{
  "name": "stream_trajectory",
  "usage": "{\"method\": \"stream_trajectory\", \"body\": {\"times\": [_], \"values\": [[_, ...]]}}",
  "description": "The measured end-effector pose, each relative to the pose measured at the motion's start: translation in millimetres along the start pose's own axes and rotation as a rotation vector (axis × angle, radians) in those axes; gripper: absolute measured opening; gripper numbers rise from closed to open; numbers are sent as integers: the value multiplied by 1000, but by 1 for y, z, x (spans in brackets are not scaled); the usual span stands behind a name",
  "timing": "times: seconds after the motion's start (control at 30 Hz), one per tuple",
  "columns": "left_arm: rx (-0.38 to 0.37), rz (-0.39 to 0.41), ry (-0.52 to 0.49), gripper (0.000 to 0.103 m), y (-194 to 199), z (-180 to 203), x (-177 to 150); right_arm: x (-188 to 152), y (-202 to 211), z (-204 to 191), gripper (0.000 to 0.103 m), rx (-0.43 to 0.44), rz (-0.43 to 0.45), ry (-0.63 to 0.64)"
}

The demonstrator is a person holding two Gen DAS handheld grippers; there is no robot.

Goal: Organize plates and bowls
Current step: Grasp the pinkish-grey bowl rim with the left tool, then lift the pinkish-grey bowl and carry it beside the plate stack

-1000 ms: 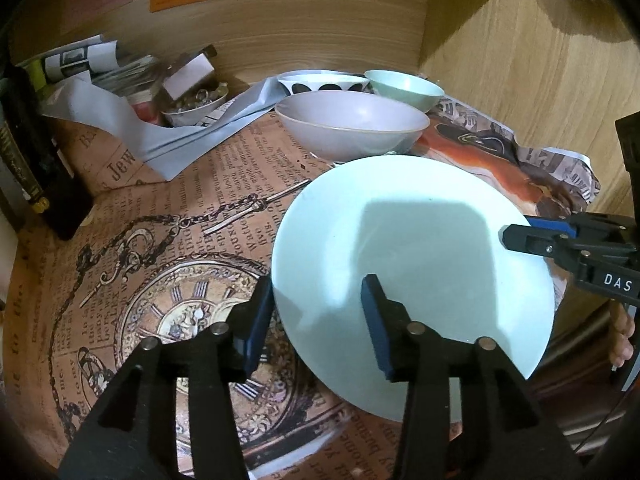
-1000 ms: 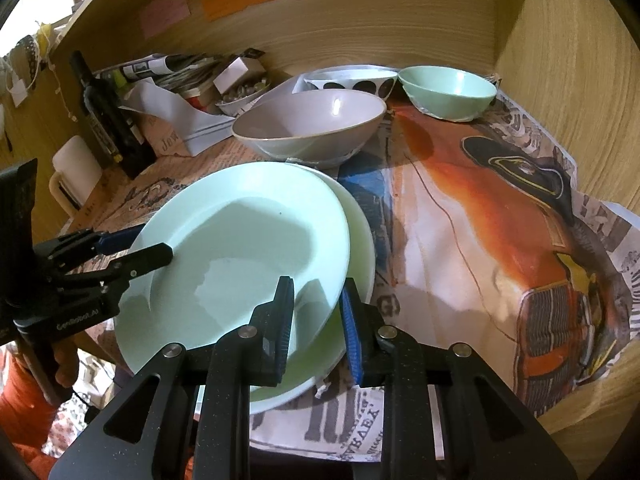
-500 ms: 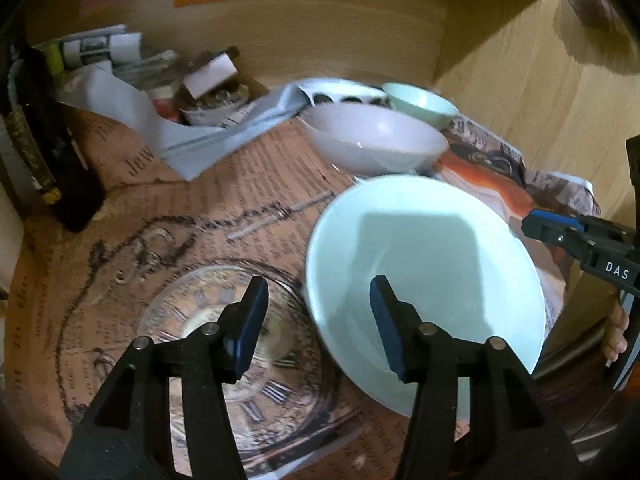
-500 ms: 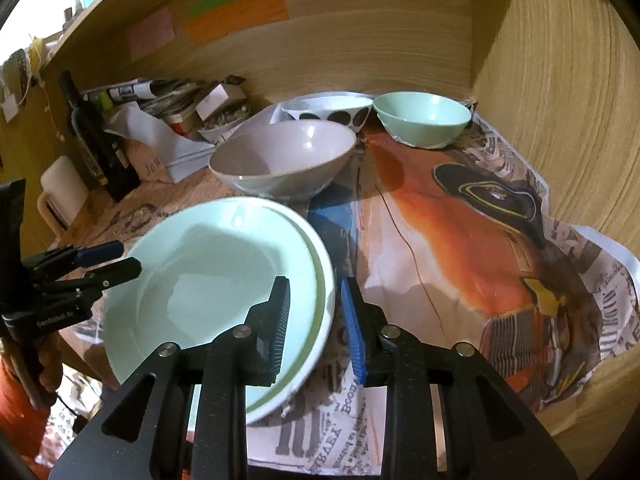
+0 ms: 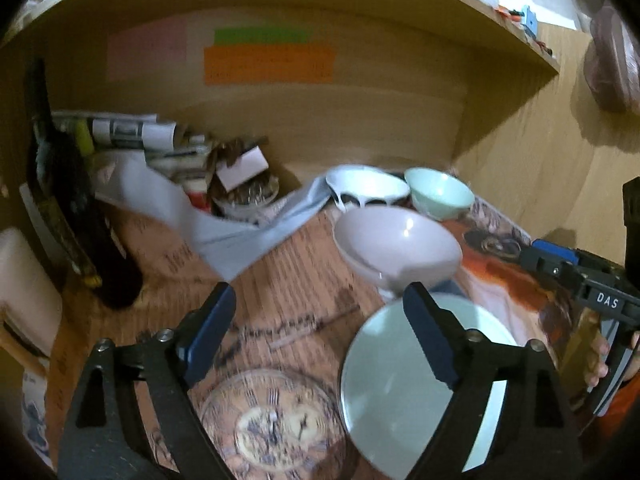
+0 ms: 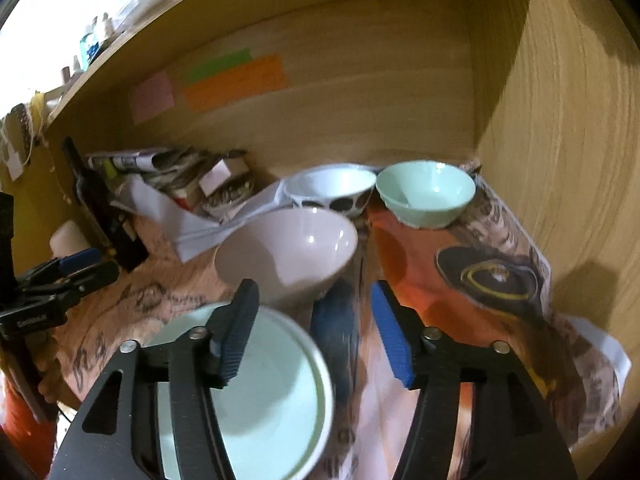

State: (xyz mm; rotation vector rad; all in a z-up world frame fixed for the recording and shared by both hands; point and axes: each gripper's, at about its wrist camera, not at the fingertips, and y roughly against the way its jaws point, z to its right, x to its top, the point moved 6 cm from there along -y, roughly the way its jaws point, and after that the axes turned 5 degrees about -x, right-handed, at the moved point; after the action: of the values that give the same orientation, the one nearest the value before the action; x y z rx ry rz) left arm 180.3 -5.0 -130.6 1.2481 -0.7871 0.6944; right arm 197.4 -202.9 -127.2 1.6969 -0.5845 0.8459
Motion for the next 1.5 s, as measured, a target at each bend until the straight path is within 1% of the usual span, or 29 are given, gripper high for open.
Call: {"method": "stream_trajectory", "body": {"times": [0.03, 0.13, 0.4, 0.53, 0.6, 0.63, 0.67, 0.73, 0.77, 0.83, 0.87, 0.93, 1.1, 1.13, 1.17, 1.27, 1.37, 1.5], "values": [[1, 1, -1, 89, -4, -1, 4, 3, -4, 1, 59, -1, 1, 0], [6, -10, -2, 89, -22, -2, 12, 10, -19, 1, 60, 11, -12, -10], [3, -94, -31, 89, -80, 2, 21, 16, -62, 11, 60, 6, -85, -38], [-23, -147, -22, 89, -105, 3, 20, 16, -82, 20, 60, -12, -118, -40], [-36, -162, -11, 87, -115, 4, 20, 14, -90, 23, 60, -7, -140, -46], [-41, -168, -7, 83, -118, 4, 20, 13, -93, 24, 58, -3, -148, -48], [-48, -177, -3, 80, -122, 3, 20, 11, -97, 25, 54, 2, -159, -50], [-64, -201, 5, 70, -131, 4, 19, 8, -102, 25, 49, 8, -177, -50], [-73, -209, 9, 68, -135, 3, 18, 7, -105, 25, 47, 14, -187, -52], [-86, -225, 12, 59, -140, 4, 17, 4, -108, 24, 42, 29, -204, -58], [-88, -230, 10, 57, -143, 4, 16, 3, -110, 23, 39, 33, -211, -60], [-95, -238, 5, 49, -146, 5, 14, 1, -113, 22, 37, 41, -222, -61], [-114, -258, 1, 36, -151, 7, 9, 1, -118, 17, 30, 66, -236, -56], [-123, -265, 3, 33, -153, 7, 8, 1, -118, 16, 30, 63, -234, -55], [-132, -269, 7, 32, -154, 7, 7, 1, -118, 16, 30, 62, -232, -52], [-155, -280, 20, 24, -157, 8, 6, 1, -119, 15, 29, 62, -230, -56], [-136, -280, 9, 24, -157, 9, 6, 2, -120, 14, 29, 55, -230, -62], [-129, -281, 29, 24, -154, 9, 6, 4, -118, 15, 29, 57, -222, -77]]}}
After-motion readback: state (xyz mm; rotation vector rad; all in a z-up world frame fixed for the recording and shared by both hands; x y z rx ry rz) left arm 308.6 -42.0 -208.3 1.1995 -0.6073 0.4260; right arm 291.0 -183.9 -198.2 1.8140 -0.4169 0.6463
